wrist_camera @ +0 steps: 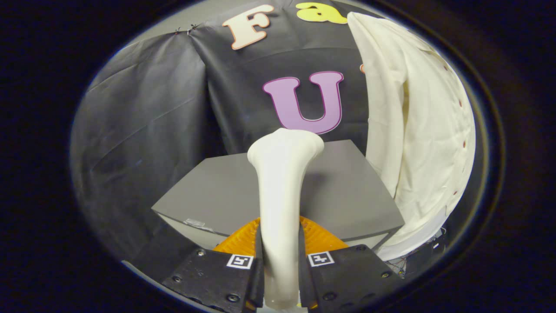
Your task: Iron the clothes twice with a garment steamer, once on the left side and once on the right side.
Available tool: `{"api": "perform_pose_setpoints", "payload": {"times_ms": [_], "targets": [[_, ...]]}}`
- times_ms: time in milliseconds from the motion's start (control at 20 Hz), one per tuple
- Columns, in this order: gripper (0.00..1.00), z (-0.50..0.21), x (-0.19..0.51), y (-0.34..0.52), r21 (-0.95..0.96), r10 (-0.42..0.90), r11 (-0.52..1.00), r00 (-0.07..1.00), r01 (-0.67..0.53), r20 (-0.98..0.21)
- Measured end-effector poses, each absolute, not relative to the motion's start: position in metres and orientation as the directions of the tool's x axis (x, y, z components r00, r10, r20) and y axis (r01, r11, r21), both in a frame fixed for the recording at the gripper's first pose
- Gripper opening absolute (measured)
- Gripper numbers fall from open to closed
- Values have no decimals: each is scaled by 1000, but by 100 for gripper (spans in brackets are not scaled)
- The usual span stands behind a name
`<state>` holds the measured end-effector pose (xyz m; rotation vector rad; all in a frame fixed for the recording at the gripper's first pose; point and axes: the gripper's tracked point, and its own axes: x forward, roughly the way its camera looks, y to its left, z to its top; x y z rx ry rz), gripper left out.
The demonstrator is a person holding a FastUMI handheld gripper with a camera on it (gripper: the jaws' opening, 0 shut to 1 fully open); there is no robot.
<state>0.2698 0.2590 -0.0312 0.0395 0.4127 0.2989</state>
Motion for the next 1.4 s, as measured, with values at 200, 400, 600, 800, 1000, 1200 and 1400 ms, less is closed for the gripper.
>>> {"api": "perform_pose_setpoints", "payload": {"times_ms": [200,400,600,800,1000,1200,1400], "targets": [[32,18,228,238,100,339,941,885,-324,-319],[32,73,207,200,77,330,944,914,-321,-234],[31,124,207,151,24,288,957,948,-287,-132],[31,167,213,106,17,251,968,967,-251,-51],[31,181,233,68,17,197,980,980,-196,-43],[31,176,264,31,12,139,990,988,-138,-68],[31,159,293,8,18,117,993,985,-115,-123]]}}
